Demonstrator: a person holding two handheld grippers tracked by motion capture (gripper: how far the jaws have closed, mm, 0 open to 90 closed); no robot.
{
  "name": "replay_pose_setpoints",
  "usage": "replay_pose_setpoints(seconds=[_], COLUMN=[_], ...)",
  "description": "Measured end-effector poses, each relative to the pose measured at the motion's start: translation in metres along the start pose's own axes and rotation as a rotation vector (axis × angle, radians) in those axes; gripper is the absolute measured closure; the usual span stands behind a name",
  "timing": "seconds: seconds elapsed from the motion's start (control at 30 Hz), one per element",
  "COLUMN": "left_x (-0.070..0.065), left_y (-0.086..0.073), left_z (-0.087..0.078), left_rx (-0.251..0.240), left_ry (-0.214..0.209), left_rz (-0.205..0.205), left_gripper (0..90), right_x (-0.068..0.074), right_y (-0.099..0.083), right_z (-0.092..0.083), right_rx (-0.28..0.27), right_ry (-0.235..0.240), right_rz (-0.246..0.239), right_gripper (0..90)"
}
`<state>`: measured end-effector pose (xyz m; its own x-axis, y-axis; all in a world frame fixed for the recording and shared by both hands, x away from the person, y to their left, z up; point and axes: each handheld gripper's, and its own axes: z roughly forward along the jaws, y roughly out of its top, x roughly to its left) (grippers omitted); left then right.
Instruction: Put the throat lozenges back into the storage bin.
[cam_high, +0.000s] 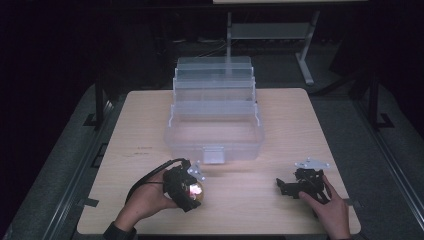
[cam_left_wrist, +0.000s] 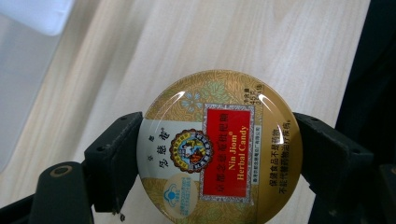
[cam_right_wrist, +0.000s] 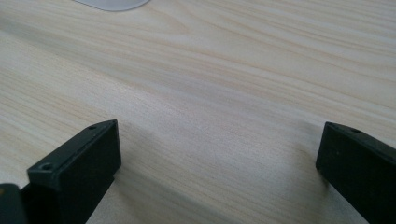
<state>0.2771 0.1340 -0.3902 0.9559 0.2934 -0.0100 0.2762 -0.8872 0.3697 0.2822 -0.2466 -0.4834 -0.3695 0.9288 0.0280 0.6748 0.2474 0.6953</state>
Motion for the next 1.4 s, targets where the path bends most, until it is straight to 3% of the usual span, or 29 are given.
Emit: replay_pose_setpoints(seconds=[1.4], left_x=[0.044], left_y=[0.029], left_z=[-0.038], left_rx=[-0.042], left_ry=[0.052], left_rz=[-0.051], left_gripper=[19.6], right_x=[0.000], right_y=[0.000], right_z=[0.000], right_rx=[0.000], right_ry=[0.002], right_rz=[0.002], right_gripper=[0.0])
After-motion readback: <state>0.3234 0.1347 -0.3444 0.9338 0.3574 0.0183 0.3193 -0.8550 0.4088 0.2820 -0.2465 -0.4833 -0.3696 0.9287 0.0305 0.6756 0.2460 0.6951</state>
